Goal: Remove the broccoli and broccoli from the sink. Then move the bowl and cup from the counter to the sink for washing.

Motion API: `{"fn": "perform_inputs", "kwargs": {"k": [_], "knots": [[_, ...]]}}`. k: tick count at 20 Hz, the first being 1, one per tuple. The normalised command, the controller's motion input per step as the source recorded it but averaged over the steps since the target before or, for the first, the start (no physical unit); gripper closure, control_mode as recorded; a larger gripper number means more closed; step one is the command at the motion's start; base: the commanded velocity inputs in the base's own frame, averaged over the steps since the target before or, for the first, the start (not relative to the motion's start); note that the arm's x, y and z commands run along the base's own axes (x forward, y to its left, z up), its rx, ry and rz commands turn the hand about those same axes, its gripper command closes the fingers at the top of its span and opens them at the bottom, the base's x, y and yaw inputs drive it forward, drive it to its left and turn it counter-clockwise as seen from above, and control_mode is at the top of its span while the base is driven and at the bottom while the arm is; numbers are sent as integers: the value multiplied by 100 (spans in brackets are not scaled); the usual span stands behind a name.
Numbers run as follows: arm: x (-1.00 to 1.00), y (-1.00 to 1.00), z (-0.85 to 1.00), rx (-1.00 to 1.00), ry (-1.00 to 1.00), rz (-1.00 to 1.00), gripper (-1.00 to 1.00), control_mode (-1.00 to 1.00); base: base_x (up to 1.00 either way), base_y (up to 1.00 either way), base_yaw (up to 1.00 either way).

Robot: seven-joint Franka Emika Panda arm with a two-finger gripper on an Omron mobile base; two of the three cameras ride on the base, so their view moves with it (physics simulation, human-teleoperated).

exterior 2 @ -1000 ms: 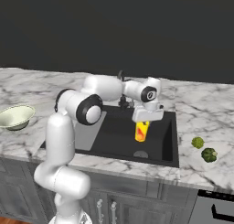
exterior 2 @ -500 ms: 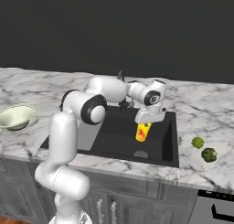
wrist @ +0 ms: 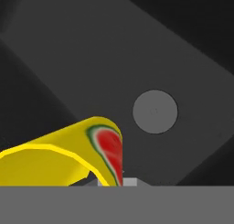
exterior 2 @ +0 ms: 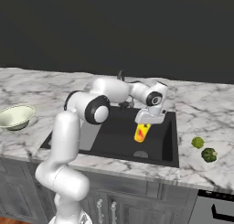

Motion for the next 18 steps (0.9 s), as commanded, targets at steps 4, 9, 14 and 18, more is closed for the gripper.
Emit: {"fn": "perform_inputs", "kwargs": {"k": [4,9,14,18], "knots": [[2,-9,-14,13,2,-11,100,-100,0,0,0],[0,-6,-16,1,-2,-9,100,-100,0,0,0],[-1,0,-2,0,0,-2,100,-100,0,0,0],[2,2,-12,-1,1,-2,100,-100,0,0,0]]}}
